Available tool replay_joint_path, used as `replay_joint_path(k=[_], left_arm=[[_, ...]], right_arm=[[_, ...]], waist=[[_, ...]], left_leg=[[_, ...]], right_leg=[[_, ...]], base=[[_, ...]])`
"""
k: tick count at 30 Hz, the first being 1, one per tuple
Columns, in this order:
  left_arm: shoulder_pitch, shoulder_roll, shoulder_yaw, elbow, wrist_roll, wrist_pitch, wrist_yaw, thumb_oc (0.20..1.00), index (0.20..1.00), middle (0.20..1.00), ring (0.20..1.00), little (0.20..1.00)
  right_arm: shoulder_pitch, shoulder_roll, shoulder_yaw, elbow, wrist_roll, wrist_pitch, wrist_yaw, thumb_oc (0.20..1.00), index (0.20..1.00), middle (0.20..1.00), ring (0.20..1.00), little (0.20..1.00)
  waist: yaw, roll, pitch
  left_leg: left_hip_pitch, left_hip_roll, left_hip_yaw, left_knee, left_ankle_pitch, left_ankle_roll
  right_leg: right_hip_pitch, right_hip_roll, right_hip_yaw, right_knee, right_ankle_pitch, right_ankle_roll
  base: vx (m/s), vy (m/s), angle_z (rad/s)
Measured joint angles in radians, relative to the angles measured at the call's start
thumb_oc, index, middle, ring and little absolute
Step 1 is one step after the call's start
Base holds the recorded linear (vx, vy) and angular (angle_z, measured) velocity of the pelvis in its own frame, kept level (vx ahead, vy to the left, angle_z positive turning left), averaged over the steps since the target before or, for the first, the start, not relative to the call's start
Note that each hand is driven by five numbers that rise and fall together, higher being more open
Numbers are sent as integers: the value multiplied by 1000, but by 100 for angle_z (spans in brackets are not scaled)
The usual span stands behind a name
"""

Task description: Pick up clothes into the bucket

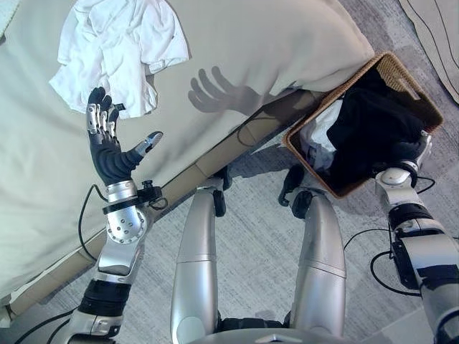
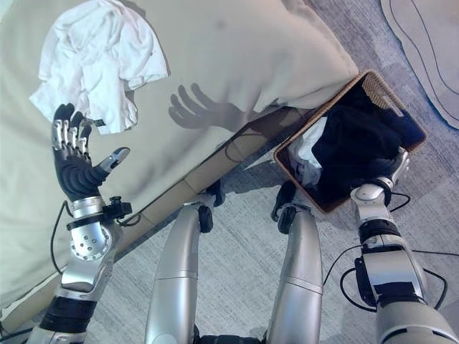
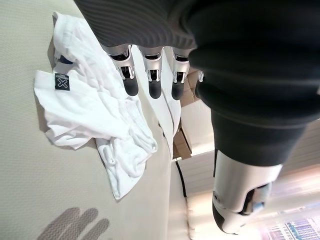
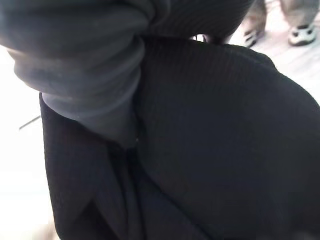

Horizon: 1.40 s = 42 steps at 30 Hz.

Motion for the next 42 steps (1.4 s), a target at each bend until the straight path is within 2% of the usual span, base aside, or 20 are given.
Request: replay_joint_path(k=[4, 10, 11, 12, 13, 19, 25, 28, 30, 31, 32, 35, 39, 42], left_arm=[[-7, 0, -1, -21, 0, -6, 5, 1000, 1000, 1000, 1000, 1000], [-17, 1, 1, -38, 0, -12, 11, 1000, 1000, 1000, 1000, 1000], [-17, 1, 1, -41, -1, -12, 11, 1000, 1000, 1000, 1000, 1000], [-16, 1, 1, -43, -1, -13, 12, 1000, 1000, 1000, 1000, 1000], [-16, 1, 1, -44, -1, -13, 12, 1000, 1000, 1000, 1000, 1000], [-20, 0, 6, -46, -3, -13, 14, 1000, 1000, 1000, 1000, 1000], [-19, -19, 5, -39, -1, -14, 18, 1000, 1000, 1000, 1000, 1000], [-37, -22, 6, 0, 3, -14, 28, 1000, 1000, 1000, 1000, 1000], [-42, -22, 6, 50, 11, -6, 31, 1000, 1000, 1000, 1000, 1000], [-46, -23, 6, 69, 15, -5, 25, 1000, 1000, 1000, 1000, 1000], [-54, -21, 10, 105, 17, 8, 14, 1000, 1000, 1000, 1000, 1000], [-51, -16, 10, 153, 58, 31, 0, 1000, 1000, 1000, 1000, 1000], [-108, 59, 56, 272, 159, 89, 26, 1000, 1000, 1000, 1000, 1000], [-221, 181, 63, 398, 270, 154, 40, 1000, 1000, 1000, 1000, 1000]], right_arm=[[-88, -1, 38, 111, -17, 27, 21, 200, 200, 200, 200, 200], [-89, -3, 40, 102, -33, 32, 35, 200, 200, 200, 200, 200], [-91, -7, 40, 102, -46, 33, 35, 363, 363, 363, 363, 363], [-94, -10, 39, 106, -55, 33, 35, 809, 809, 809, 809, 809], [-96, -12, 38, 111, -59, 35, 34, 1000, 1000, 1000, 1000, 1000], [-116, -15, 34, 129, -60, 50, 25, 1000, 1000, 1000, 1000, 1000], [-23, -9, 33, 97, -56, 49, 24, 1000, 1000, 1000, 1000, 1000], [26, -6, 33, 63, -46, 41, 26, 1000, 1000, 1000, 1000, 1000], [115, 22, -3, -37, 28, 7, 89, 1000, 1000, 1000, 1000, 1000], [151, 26, -10, -111, 77, 1, 134, 1000, 1000, 1000, 1000, 1000], [211, 37, -5, -166, 132, -33, 238, 1000, 1000, 1000, 1000, 1000], [293, 82, -39, -130, 217, -58, 325, 1000, 1000, 1000, 1000, 1000], [351, 127, -84, -144, 258, -72, 340, 1000, 1000, 1000, 1000, 1000], [350, 145, -82, -177, 258, -81, 353, 1000, 1000, 1000, 1000, 1000]], waist=[[16, 6, -2], [24, 16, -9], [24, 16, -9], [25, 16, -10], [25, 16, -10], [26, 24, -27], [22, 29, -142], [18, 28, -149], [-8, 24, -158], [11, 26, -163], [-1, 24, -164], [-18, 20, -167], [-56, 5, -184], [-84, -7, -189]], left_leg=[[-33, -5, -1, 26, 0, 0], [-52, -17, -3, 32, -1, -1], [-52, -20, -4, 32, -1, -1], [-52, -22, -4, 31, -1, -1], [-52, -23, -4, 31, -1, 0], [-46, -24, -4, 14, 0, 1], [-44, -23, -4, -45, 6, 9], [-3, -23, -4, -78, 12, 17], [33, -21, -1, -111, 14, 19], [41, -23, -1, -125, 15, 20], [66, -22, -4, -146, 20, 22], [130, -28, -8, -187, 23, 20], [166, -33, -10, -230, 28, 25], [156, -28, -10, -230, 31, 29]], right_leg=[[-40, 0, 19, 29, -3, 1], [-58, -6, 26, 38, -4, 3], [-58, -9, 26, 39, -5, 2], [-58, -12, 25, 41, -9, 3], [-58, -13, 25, 42, -10, 3], [-54, -14, 22, 33, -12, 3], [-40, -12, -3, -26, -2, 14], [7, -9, -15, -64, 13, 18], [47, -3, -22, -102, 21, 23], [55, -3, -24, -114, 21, 24], [86, 1, -34, -140, 32, 26], [157, 4, -45, -187, 37, 31], [200, 12, -50, -247, 57, 44], [200, 22, -51, -274, 75, 50]], base=[[0, 0, 0], [4, -7, 3], [4, -4, 7], [8, -1, 8], [5, 7, 6], [1, 0, 1], [-6, 3, 0], [-25, 6, 0], [-8, -11, -2], [0, 0, 0], [0, 0, 0], [26, 37, 4], [15, 48, -6], [4, 58, -9]])
